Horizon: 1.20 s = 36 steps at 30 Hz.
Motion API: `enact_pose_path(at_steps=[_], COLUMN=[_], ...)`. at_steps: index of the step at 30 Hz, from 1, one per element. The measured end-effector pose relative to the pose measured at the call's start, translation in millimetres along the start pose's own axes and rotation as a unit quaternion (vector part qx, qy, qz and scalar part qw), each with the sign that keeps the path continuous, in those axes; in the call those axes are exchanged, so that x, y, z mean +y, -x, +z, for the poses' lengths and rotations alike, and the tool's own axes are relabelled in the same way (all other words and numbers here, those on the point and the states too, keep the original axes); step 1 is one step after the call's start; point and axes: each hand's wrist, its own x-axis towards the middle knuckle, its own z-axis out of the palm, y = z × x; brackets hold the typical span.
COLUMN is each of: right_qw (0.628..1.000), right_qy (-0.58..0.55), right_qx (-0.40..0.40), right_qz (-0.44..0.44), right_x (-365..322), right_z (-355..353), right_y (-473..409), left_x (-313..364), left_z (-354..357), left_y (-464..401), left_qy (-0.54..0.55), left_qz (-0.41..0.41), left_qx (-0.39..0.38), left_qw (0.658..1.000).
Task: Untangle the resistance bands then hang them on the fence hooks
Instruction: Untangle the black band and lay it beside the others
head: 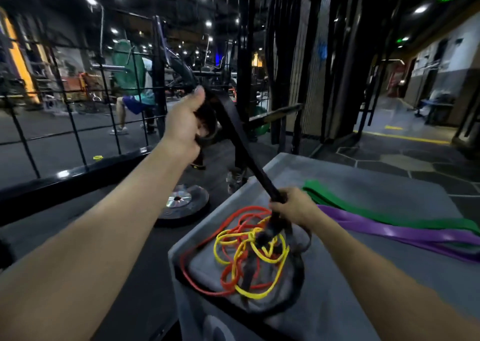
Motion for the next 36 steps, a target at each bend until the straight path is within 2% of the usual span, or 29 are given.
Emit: enact_pose_path(at_steps=[3,5,7,12,16,18,21,23,25,30,33,36], right_qw=[0.995,0.992,0.989,0.961,0.948,0.944,0.940,0.926,0.919,0.901,0.888,0.876], right_qy=[0.093,0.082,0.020,-0.158,-0.203,-0.217,-0.231,-0.268,-0.280,-0.316,-0.336,-0.358], right_qx=[0.030,0.090,0.145,0.227,0.245,0.247,0.250,0.265,0.277,0.294,0.305,0.313], right_qz=[0.002,-0.008,-0.011,-0.019,-0.021,-0.003,0.013,0.024,0.032,0.048,0.069,0.077], right_x=[-2.2,-11.0,-21.8,-40.5,-46.2,-46.3,-47.7,-50.3,-51.1,-38.7,-35.3,-43.4], right_z=[-28.0,-48.0,-66.8,-97.0,-104.4,-105.1,-107.8,-114.5,-123.0,-136.0,-142.9,-146.6], right_y=[6.4,9.9,10.9,8.6,11.8,12.0,17.3,22.2,27.0,34.5,34.6,30.9], left_x=[-9.2,-27.4,-45.4,-82.0,-102.9,-117.5,-137.3,-146.9,-153.5,-148.3,-143.0,-145.6], left_z=[-12.0,-22.1,-27.9,-15.7,12.6,25.0,39.5,46.3,50.1,47.4,36.5,36.4], left_y=[-1.5,6.6,17.6,45.5,68.5,74.8,76.3,76.2,74.9,65.8,58.4,63.4], left_qy=[-0.142,-0.222,-0.255,-0.233,-0.232,-0.220,-0.290,-0.317,-0.308,-0.315,-0.310,-0.284], left_qz=[-0.011,-0.052,-0.086,-0.159,-0.130,-0.122,-0.106,-0.117,-0.137,-0.102,-0.113,-0.144], left_qx=[-0.035,-0.059,-0.074,-0.148,-0.247,-0.268,-0.292,-0.300,-0.287,-0.277,-0.263,-0.296], left_qw=[0.989,0.972,0.960,0.948,0.932,0.930,0.905,0.892,0.897,0.902,0.907,0.900])
